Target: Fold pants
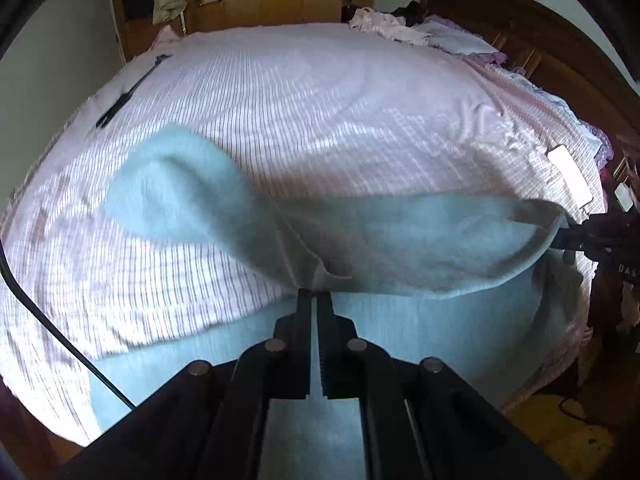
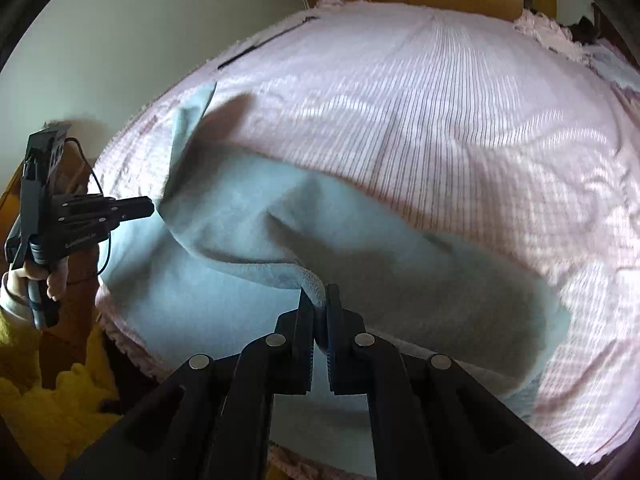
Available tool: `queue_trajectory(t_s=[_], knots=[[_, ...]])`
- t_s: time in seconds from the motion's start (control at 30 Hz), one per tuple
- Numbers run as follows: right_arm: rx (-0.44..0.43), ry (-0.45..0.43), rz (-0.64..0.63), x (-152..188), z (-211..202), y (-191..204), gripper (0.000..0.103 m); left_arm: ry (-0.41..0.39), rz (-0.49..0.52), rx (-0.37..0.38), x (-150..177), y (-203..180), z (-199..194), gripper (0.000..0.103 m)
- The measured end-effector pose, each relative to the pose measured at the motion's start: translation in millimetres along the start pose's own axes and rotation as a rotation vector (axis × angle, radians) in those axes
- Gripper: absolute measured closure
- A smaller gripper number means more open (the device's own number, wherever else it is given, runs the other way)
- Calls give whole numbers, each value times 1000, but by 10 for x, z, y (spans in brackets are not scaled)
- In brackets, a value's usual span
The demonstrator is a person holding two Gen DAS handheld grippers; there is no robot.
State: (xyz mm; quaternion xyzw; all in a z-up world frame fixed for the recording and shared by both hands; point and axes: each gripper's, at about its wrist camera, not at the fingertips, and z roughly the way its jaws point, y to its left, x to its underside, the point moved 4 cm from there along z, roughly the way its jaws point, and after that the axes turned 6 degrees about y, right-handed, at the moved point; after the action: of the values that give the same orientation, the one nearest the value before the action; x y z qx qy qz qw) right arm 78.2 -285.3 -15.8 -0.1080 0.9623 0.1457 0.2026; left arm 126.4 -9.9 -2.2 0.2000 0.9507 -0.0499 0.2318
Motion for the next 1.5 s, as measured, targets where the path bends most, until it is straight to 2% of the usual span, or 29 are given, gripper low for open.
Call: queue_trajectory(t_s=[0.17,0.33,0.4,0.43,0.5,0.57,0.8,0.87,0.93,1.2,1.4,1.5], knots=[[36,35,4,109,190,7,103,42,-27,24,237,0,158,100],[67,48,18,161,346,20,97,46,-32,-35,401,-5,279,100],[64,57,33,194,385,12,84,54,-33,-51,454,-15,323,98],[56,63,43,212,407,3,72,54,-34,-54,483,0,335,94],[36,79,65,267,467,-21,62,53,-48,-64,509,6,348,84],[32,88,69,325,498,-25,62,53,-67,-87,523,16,367,68],[39,73,83,410,425,10,61,63,-57,-137,594,30,421,63],[47,58,90,425,347,2,60,57,-53,-139,602,15,399,53],[52,44,104,446,266,-24,60,52,-40,-152,602,-12,371,49],[98,-11,205,525,6,-208,59,42,-42,-171,591,-54,295,49],[128,-53,289,564,-155,-379,55,25,-167,-101,611,105,184,49],[143,-54,311,574,-170,-446,54,20,-184,-106,595,148,158,49]])
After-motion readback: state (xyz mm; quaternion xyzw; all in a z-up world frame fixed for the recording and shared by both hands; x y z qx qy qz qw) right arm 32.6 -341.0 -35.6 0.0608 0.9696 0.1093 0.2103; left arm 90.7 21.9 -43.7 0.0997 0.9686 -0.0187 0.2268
